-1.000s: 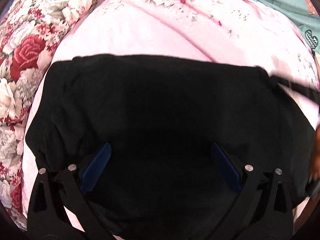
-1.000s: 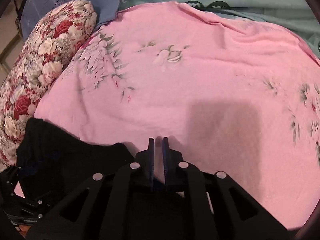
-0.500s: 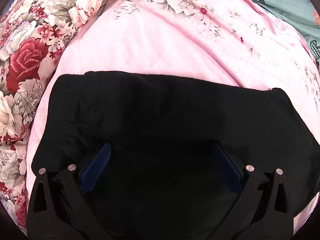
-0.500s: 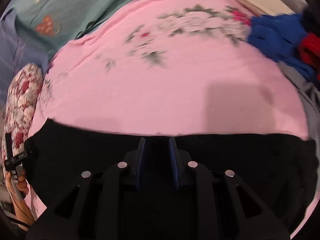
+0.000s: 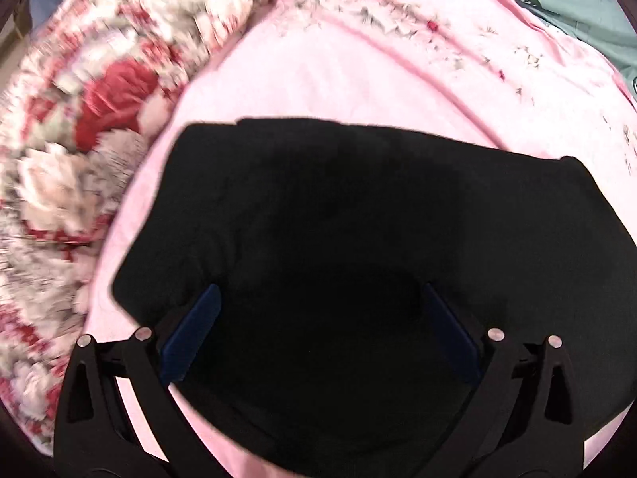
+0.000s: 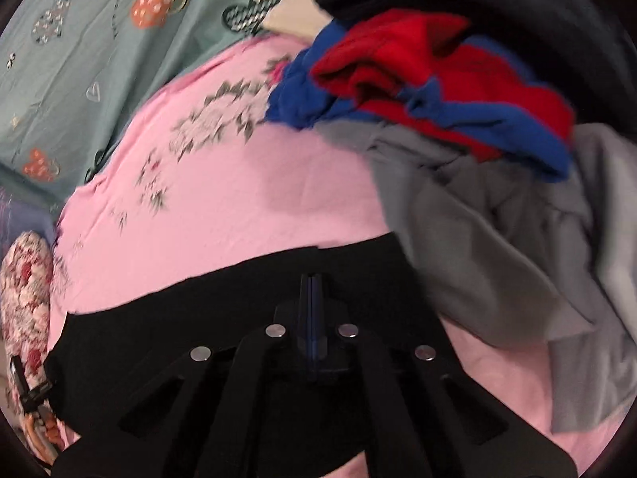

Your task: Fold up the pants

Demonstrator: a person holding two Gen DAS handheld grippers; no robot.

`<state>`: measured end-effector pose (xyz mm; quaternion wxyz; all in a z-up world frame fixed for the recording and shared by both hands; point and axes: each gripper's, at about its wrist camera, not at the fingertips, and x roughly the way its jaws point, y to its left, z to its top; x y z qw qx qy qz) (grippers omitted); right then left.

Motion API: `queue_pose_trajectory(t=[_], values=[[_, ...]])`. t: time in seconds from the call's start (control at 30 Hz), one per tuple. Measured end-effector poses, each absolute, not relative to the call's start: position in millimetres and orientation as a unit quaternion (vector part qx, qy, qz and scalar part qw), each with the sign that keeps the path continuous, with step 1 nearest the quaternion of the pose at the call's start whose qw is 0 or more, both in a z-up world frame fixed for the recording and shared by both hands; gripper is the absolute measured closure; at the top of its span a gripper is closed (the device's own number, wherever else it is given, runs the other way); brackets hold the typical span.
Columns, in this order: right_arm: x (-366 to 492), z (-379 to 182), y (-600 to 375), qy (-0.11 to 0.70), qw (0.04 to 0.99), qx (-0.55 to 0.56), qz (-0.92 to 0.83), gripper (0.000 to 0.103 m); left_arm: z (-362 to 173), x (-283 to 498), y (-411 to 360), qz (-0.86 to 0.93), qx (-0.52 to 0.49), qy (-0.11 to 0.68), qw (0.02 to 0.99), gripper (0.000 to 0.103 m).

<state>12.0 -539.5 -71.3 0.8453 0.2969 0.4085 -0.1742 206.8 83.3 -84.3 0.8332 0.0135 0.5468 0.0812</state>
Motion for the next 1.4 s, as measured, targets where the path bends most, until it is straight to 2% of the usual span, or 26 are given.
queue_pose_trajectory(t=[0.03, 0.07, 0.1, 0.23, 0.33, 0.43, 0.5, 0.7, 1.07, 1.23, 1.4], values=[[10, -67, -536, 0.409, 0.849, 0.294, -0.162, 0.077, -78, 199, 75, 0.078, 0.027, 0.54, 0.838, 0.002], [7, -63, -528, 0.409, 0.852, 0.29, -0.152, 0.063, -74, 193, 69, 0.069, 0.032, 0.534, 0.842, 0.002], [0, -60, -519, 0.409, 0.854, 0.289, -0.141, 0.056, -69, 184, 60, 0.051, 0.037, 0.527, 0.848, 0.002], [-14, -75, -507, 0.449, 0.833, 0.296, -0.127, 0.055, -71, 165, 36, 0.008, 0.052, 0.523, 0.85, 0.002], [-30, -73, -513, 0.428, 0.837, 0.298, -0.164, 0.058, -84, 161, 27, 0.008, 0.048, 0.541, 0.84, 0.002], [-45, -62, -515, 0.4, 0.833, 0.335, -0.186, 0.054, -90, 153, 25, -0.009, 0.022, 0.548, 0.836, 0.002], [-50, -55, -511, 0.39, 0.838, 0.341, -0.172, 0.047, -90, 149, 22, -0.012, 0.021, 0.548, 0.836, 0.002], [-61, -48, -508, 0.403, 0.831, 0.321, -0.21, 0.033, -97, 147, 17, -0.02, 0.014, 0.552, 0.833, 0.002], [-66, -70, -503, 0.424, 0.813, 0.331, -0.224, 0.032, -109, 153, 17, -0.017, 0.02, 0.553, 0.833, 0.002], [-61, -74, -507, 0.402, 0.819, 0.342, -0.224, 0.031, -110, 154, 17, -0.015, 0.031, 0.55, 0.835, 0.002], [-54, -76, -509, 0.376, 0.828, 0.351, -0.222, 0.023, -108, 153, 23, -0.011, 0.029, 0.553, 0.833, 0.002]])
